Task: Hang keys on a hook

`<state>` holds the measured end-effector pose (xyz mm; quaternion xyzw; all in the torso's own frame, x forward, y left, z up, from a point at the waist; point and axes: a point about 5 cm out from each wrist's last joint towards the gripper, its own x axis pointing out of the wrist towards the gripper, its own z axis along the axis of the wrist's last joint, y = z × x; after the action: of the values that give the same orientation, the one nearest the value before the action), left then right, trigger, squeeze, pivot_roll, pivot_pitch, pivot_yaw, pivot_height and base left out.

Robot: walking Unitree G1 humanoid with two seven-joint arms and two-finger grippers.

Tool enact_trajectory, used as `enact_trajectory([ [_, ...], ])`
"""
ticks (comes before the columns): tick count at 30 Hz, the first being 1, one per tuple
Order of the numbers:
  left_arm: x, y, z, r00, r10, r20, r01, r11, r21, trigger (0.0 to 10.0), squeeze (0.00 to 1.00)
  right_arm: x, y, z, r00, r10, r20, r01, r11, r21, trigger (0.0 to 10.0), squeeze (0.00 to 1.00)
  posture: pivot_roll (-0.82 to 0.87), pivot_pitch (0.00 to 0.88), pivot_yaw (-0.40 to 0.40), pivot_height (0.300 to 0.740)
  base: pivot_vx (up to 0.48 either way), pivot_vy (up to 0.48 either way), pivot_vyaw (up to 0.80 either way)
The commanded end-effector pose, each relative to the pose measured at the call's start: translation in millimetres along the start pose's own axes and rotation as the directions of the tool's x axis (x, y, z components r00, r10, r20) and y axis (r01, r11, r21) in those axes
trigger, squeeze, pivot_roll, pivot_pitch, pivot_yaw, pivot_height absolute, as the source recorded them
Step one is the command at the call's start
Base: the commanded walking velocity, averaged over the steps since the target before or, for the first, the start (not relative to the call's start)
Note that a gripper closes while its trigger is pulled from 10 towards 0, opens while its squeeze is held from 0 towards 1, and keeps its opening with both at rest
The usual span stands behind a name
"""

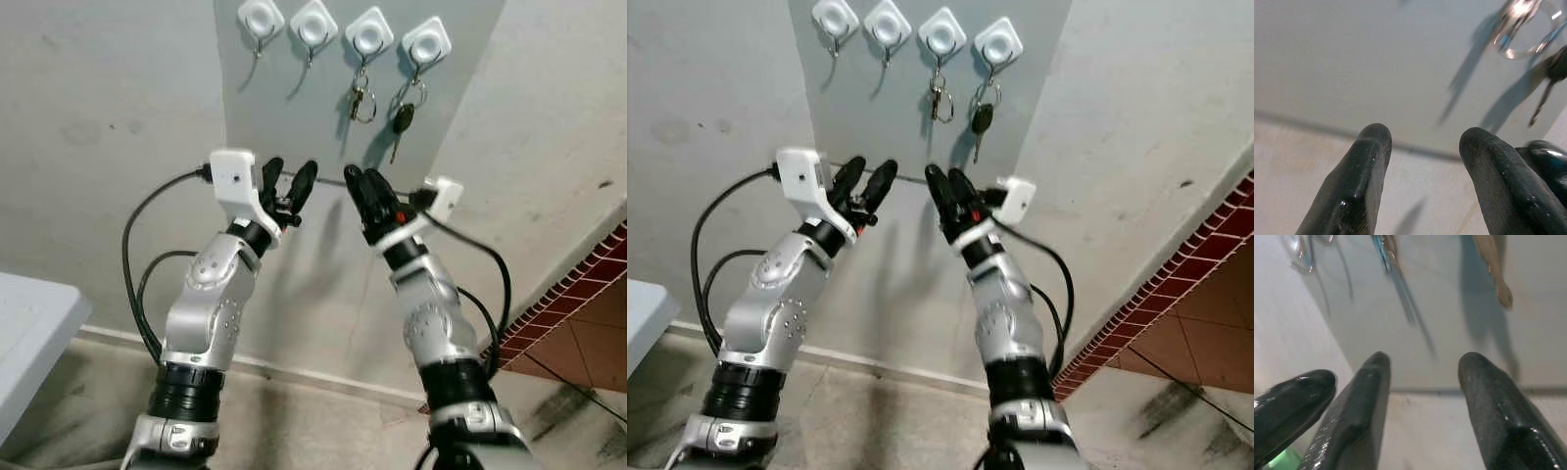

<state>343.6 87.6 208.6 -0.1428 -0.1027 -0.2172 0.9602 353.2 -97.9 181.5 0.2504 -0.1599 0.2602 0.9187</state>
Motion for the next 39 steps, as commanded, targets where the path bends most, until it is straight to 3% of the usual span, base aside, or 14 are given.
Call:
enact_trajectory([
  [1, -4.8, 4.3, -10.7, 0.999, 0.025, -0.023, -0.025, 1.0, -0.012, 10.0, 0.0, -7.8, -1.1, 2.7, 1.0, -0.008, 0.004, 0.008, 0.997, -0.075, 10.0, 0.0, 0.08, 0.13, -0.059, 0.74, 0.0, 0.0, 0.0],
  [4, -11.2, 9.3, -23.3, 0.997, 0.053, -0.049, -0.054, 0.998, -0.022, 10.0, 0.0, -23.1, -7.0, -2.5, 0.999, -0.036, -0.015, 0.034, 0.995, -0.089, 10.0, 0.0, 0.07, 0.132, -0.055, 0.74, 0.0, 0.0, 0.0],
  [5, -15.5, 12.3, -27.1, 0.997, 0.069, -0.042, -0.069, 0.998, 0.001, 10.0, 0.0, -30.9, -11.0, -5.1, 0.998, -0.062, -0.026, 0.059, 0.994, -0.093, 10.0, 1.0, 0.07, 0.134, -0.047, 0.74, 0.0, 0.0, 0.0],
  [8, -22.0, 16.5, -34.8, 0.995, 0.089, -0.049, -0.09, 0.996, -0.016, 10.0, 0.0, -44.4, -18.1, -8.9, 0.993, -0.114, -0.042, 0.11, 0.99, -0.092, 10.0, 1.0, 0.07, 0.134, -0.047, 0.74, 0.0, 0.0, 0.0],
  [9, -28.1, 21.8, -46.5, 0.989, 0.104, -0.1, -0.11, 0.992, -0.054, 10.0, 0.0, -59.2, -26.8, -11.6, 0.982, -0.181, -0.055, 0.172, 0.976, -0.135, 10.0, 1.0, 0.06, 0.134, -0.044, 0.74, 0.0, 0.0, 0.0],
  [11, -32.0, 25.4, -53.0, 0.984, 0.118, -0.131, -0.127, 0.99, -0.061, 10.0, 0.0, -67.9, -32.2, -13.2, 0.973, -0.22, -0.064, 0.207, 0.964, -0.166, 10.0, 1.0, 0.06, 0.136, -0.04, 0.74, 0.0, 0.0, 0.0],
  [12, -37.3, 29.1, -61.1, 0.978, 0.123, -0.167, -0.136, 0.988, -0.073, 10.0, 0.0, -80.2, -39.3, -15.3, 0.957, -0.28, -0.074, 0.261, 0.944, -0.202, 10.0, 1.0, 0.05, 0.138, -0.037, 0.74, 0.0, 0.0, 0.0],
  [19, -48.4, 32.1, -77.3, 0.971, 0.094, -0.221, -0.113, 0.99, -0.078, 10.0, 0.0, -111.1, -47.0, -21.0, 0.918, -0.383, -0.107, 0.343, 0.899, -0.272, 10.0, 1.0, 0.04, 0.138, -0.02, 0.74, 0.0, 0.0, 0.0],
  [22, -51.3, 33.7, -81.2, 0.968, 0.118, -0.221, -0.149, 0.98, -0.131, 10.0, 0.0, -122.2, -47.1, -22.9, 0.899, -0.423, -0.113, 0.374, 0.877, -0.303, 10.0, 1.0, 0.04, 0.128, -0.013, 0.74, 0.0, 0.0, 0.0],
  [26, -53.6, 34.1, -83.6, 0.969, 0.122, -0.215, -0.159, 0.973, -0.168, 10.0, 0.0, -128.2, -45.2, -25.2, 0.888, -0.447, -0.108, 0.399, 0.866, -0.3, 10.0, 1.0, 0.03, 0.102, 0.0, 0.74, 0.0, 0.0, 0.0],
  [39, -50.9, 44.3, -86.3, 0.965, 0.139, -0.222, -0.178, 0.97, -0.166, 10.0, 0.0, -129.8, -50.8, -24.7, 0.865, -0.495, -0.082, 0.445, 0.833, -0.327, 10.0, 1.0, 0.02, 0.036, 0.035, 0.74, 0.0, 0.0, 0.0],
])
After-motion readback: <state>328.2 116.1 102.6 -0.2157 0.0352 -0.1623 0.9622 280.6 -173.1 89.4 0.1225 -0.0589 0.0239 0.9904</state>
